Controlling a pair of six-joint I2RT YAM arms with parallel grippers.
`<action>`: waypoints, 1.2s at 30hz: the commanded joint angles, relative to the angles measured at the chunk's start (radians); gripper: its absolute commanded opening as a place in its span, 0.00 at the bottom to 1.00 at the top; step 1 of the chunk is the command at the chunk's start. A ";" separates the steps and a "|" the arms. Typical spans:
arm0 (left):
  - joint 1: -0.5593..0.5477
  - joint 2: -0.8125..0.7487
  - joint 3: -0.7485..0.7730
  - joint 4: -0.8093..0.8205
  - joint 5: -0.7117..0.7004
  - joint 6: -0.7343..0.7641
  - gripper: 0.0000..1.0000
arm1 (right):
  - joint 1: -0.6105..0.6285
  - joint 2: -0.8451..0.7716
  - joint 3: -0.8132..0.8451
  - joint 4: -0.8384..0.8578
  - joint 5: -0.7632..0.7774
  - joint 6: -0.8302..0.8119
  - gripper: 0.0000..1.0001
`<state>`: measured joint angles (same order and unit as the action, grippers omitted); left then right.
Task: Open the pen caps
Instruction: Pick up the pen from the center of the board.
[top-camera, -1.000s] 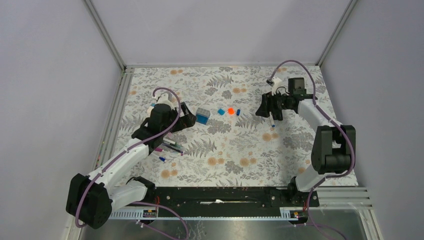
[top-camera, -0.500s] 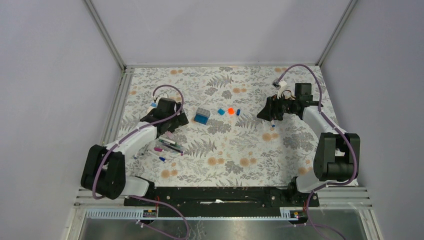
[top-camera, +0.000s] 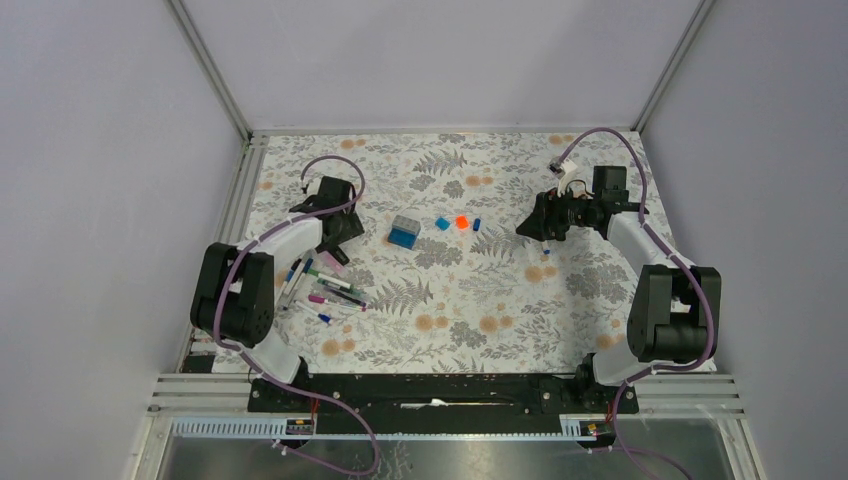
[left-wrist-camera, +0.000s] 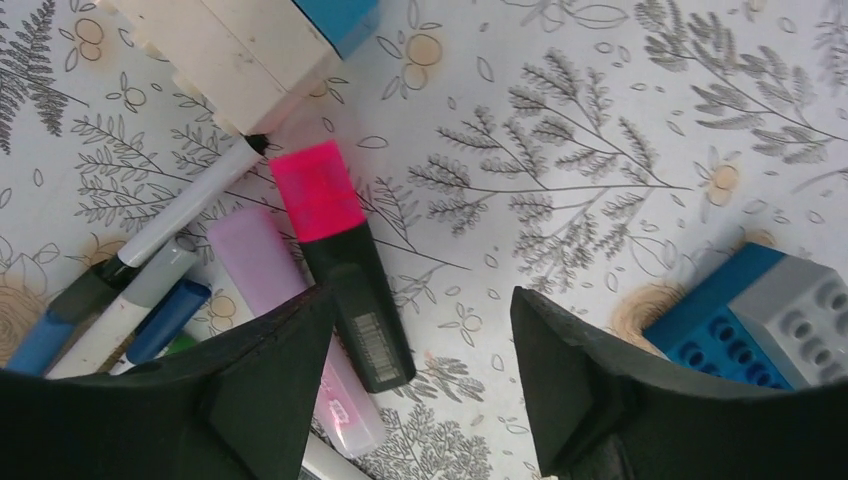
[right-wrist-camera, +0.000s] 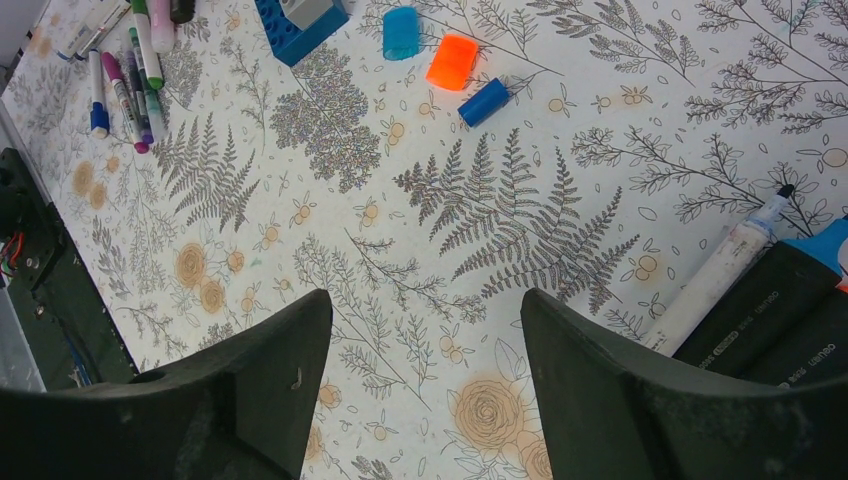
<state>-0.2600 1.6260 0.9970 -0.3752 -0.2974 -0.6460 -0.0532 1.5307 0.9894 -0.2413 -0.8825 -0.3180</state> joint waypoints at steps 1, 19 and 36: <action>0.022 0.035 0.047 -0.010 -0.033 -0.012 0.70 | -0.005 0.003 0.000 0.024 -0.021 -0.015 0.76; 0.038 0.102 0.032 -0.010 -0.033 -0.016 0.53 | -0.012 0.018 0.002 0.022 -0.019 -0.015 0.76; 0.036 0.136 0.014 0.015 0.056 -0.009 0.34 | -0.021 0.008 0.002 0.022 -0.027 -0.012 0.76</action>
<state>-0.2283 1.7363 1.0058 -0.3779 -0.2924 -0.6548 -0.0673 1.5421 0.9894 -0.2409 -0.8825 -0.3180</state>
